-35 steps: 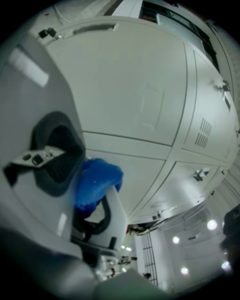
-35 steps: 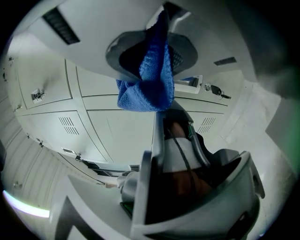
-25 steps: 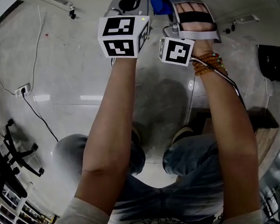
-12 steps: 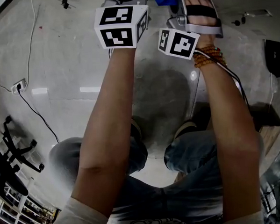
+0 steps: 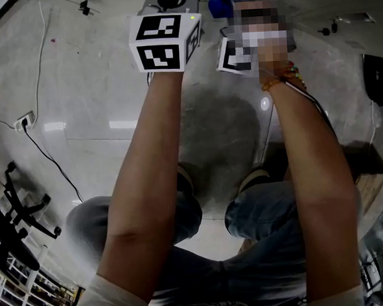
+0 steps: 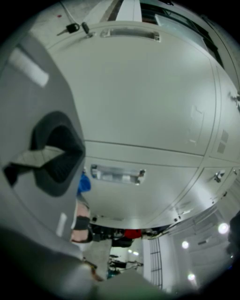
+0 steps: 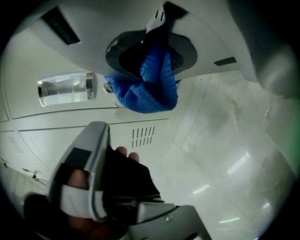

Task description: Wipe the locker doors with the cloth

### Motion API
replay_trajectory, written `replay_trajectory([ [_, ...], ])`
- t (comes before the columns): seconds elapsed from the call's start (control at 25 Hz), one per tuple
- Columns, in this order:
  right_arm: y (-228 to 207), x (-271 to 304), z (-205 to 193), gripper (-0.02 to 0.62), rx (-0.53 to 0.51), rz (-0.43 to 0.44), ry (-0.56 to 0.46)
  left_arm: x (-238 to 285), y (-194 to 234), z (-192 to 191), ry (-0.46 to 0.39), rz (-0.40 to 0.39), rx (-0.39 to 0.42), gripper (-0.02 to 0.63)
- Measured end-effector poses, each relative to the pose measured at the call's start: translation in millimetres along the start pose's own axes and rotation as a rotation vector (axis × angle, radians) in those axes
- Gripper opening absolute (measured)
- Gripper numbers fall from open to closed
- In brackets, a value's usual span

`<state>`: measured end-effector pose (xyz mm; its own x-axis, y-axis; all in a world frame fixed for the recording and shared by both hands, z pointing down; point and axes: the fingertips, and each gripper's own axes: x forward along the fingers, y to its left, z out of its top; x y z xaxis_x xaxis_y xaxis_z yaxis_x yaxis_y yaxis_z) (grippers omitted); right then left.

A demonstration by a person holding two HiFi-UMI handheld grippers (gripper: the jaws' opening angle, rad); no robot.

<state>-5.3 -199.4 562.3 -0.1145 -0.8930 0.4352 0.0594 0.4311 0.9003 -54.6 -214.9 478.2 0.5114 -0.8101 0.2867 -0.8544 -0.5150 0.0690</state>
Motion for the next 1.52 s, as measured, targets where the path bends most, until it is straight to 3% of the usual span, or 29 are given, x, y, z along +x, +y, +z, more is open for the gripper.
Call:
replay_trajectory([
  [0.32,41,26,5,0.044,-0.122,0.107,0.055,-7,2,-15,0.038,-0.004,0.007,0.002],
  [0.56,27,11,-6,0.046,-0.044,0.102,0.027,-9,-10,-4,0.035,-0.022,0.002,0.002],
  [0.84,-40,-27,-32,0.046,-0.023,0.085,0.041,-19,-40,76,-0.024,-0.064,0.055,0.002],
  [1.0,-94,-55,-37,0.046,-0.034,0.032,0.045,-36,-48,129,-0.059,-0.070,0.088,0.002],
  [1.12,-137,-79,-36,0.046,-0.043,-0.031,0.042,-50,-47,160,-0.082,-0.065,0.077,0.002],
  [1.36,-240,-122,-30,0.046,-0.024,-0.249,0.025,-61,-53,211,-0.124,-0.049,0.066,0.002],
  [1.52,-265,-135,-25,0.046,-0.007,-0.280,0.009,-68,-62,237,-0.151,-0.043,0.081,0.002],
])
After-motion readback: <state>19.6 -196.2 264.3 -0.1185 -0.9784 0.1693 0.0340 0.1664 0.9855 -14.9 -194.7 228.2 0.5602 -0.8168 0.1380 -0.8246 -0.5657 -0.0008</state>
